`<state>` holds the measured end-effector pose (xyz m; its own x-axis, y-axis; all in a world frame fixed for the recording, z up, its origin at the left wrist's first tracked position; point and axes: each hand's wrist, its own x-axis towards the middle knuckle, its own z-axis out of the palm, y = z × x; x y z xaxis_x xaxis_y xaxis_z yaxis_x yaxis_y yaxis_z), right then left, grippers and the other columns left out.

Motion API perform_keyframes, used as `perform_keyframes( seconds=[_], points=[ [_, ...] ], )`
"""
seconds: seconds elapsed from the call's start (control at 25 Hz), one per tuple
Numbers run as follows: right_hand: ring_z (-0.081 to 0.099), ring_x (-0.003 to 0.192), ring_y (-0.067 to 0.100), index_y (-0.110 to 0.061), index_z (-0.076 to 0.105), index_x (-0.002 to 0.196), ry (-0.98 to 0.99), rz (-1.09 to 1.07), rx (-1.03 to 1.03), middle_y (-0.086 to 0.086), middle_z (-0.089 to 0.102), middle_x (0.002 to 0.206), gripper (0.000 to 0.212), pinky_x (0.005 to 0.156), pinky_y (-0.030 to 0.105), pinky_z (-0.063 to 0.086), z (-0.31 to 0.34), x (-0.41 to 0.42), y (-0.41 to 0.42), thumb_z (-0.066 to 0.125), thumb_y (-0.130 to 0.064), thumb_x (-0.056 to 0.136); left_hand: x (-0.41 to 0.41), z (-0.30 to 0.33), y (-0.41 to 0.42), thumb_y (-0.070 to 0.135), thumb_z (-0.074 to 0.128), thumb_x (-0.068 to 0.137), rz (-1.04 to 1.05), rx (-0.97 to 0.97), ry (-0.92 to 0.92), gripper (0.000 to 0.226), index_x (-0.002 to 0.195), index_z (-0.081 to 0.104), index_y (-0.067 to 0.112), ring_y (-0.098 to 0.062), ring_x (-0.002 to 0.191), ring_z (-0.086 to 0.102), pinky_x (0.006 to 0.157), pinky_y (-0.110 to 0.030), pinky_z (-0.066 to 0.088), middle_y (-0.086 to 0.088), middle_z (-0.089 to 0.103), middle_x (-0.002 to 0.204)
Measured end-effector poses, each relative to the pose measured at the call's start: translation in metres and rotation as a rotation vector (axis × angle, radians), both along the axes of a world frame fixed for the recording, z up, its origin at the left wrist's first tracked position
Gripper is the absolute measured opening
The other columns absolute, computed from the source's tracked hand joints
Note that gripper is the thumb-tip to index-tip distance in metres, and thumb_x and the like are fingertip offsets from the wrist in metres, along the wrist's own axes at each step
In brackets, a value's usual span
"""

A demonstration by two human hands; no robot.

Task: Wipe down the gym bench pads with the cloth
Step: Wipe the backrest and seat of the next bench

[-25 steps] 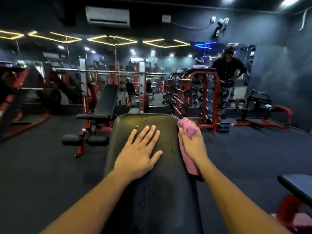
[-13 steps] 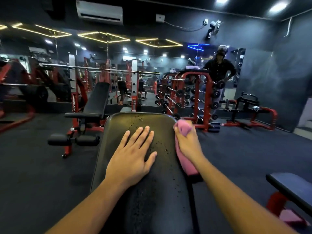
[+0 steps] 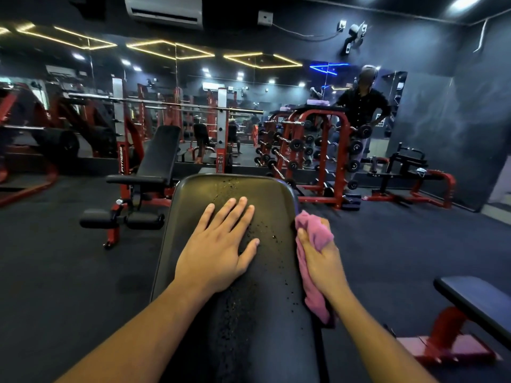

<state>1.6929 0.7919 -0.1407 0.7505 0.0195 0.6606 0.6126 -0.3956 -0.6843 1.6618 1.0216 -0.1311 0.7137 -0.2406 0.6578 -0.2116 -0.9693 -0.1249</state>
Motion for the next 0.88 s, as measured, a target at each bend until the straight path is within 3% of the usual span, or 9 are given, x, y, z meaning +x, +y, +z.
perform_keyframes(
  seconds=[0.08, 0.2, 0.32, 0.4, 0.56, 0.64, 0.72, 0.88],
  points=[
    [0.058, 0.111, 0.005, -0.033, 0.063, 0.105, -0.013, 0.039, -0.052, -0.013, 0.057, 0.114, 0.024, 0.092, 0.017, 0.046, -0.010, -0.010, -0.008, 0.053, -0.012, 0.105, 0.000, 0.000, -0.001, 0.060, 0.021, 0.105, -0.002, -0.005, -0.001, 0.070, 0.165, 0.025, 0.024, -0.014, 0.160, 0.012, 0.130, -0.048, 0.011, 0.003, 0.019, 0.173],
    [0.056, 0.096, -0.001, -0.031, 0.062, 0.106, -0.050, -0.077, -0.167, -0.006, 0.054, 0.111, 0.016, 0.077, 0.015, 0.046, 0.013, 0.019, 0.001, 0.049, -0.022, 0.104, 0.001, -0.002, -0.002, 0.059, 0.023, 0.105, -0.002, -0.018, -0.003, 0.069, 0.165, 0.026, 0.024, -0.015, 0.160, 0.014, 0.130, -0.049, 0.013, 0.003, 0.020, 0.172],
    [0.056, 0.093, 0.009, -0.024, 0.060, 0.104, -0.024, -0.196, -0.189, -0.003, 0.056, 0.110, 0.018, 0.084, 0.036, 0.054, 0.052, 0.070, 0.020, 0.044, -0.032, 0.102, 0.001, -0.001, -0.001, 0.059, 0.024, 0.105, -0.005, -0.023, -0.006, 0.069, 0.164, 0.027, 0.024, -0.015, 0.160, 0.015, 0.130, -0.048, 0.013, 0.003, 0.021, 0.172],
    [0.059, 0.098, 0.014, -0.024, 0.061, 0.101, 0.009, -0.167, -0.142, -0.005, 0.059, 0.108, 0.018, 0.091, 0.040, 0.054, 0.073, 0.089, 0.024, 0.045, -0.032, 0.101, 0.001, -0.002, -0.001, 0.059, 0.024, 0.105, -0.013, -0.021, -0.006, 0.069, 0.164, 0.027, 0.024, -0.015, 0.160, 0.014, 0.130, -0.048, 0.012, 0.003, 0.020, 0.172],
    [0.059, 0.097, 0.000, -0.029, 0.062, 0.096, -0.034, -0.023, -0.132, -0.014, 0.060, 0.102, 0.020, 0.087, 0.023, 0.051, 0.066, 0.069, 0.018, 0.049, -0.016, 0.103, 0.000, 0.000, -0.001, 0.059, 0.024, 0.105, -0.012, -0.032, 0.003, 0.069, 0.164, 0.027, 0.024, -0.015, 0.160, 0.014, 0.130, -0.048, 0.012, 0.004, 0.020, 0.172],
    [0.057, 0.102, -0.004, -0.025, 0.062, 0.108, -0.032, 0.054, -0.202, -0.013, 0.060, 0.109, 0.014, 0.092, 0.017, 0.048, 0.042, 0.047, 0.003, 0.051, -0.018, 0.102, 0.000, 0.001, 0.000, 0.058, 0.027, 0.105, -0.027, -0.042, 0.003, 0.068, 0.164, 0.029, 0.024, -0.015, 0.159, 0.016, 0.130, -0.048, 0.013, 0.003, 0.022, 0.172],
    [0.058, 0.110, 0.005, -0.024, 0.060, 0.122, 0.034, 0.087, -0.312, -0.009, 0.060, 0.121, 0.020, 0.098, 0.025, 0.047, 0.026, 0.013, -0.018, 0.054, -0.026, 0.104, -0.005, 0.003, 0.000, 0.059, 0.025, 0.104, -0.025, -0.040, 0.044, 0.069, 0.164, 0.028, 0.025, -0.015, 0.160, 0.013, 0.131, -0.047, 0.010, 0.003, 0.020, 0.173],
    [0.060, 0.104, 0.007, -0.035, 0.061, 0.106, 0.024, 0.188, -0.673, -0.016, 0.063, 0.113, 0.029, 0.092, 0.033, 0.049, 0.055, -0.039, -0.060, 0.057, -0.008, 0.098, -0.019, 0.024, 0.000, 0.069, 0.015, 0.094, -0.079, -0.080, 0.243, 0.084, 0.166, 0.019, 0.025, -0.014, 0.161, 0.002, 0.130, -0.039, -0.005, 0.004, 0.009, 0.175]
  ],
)
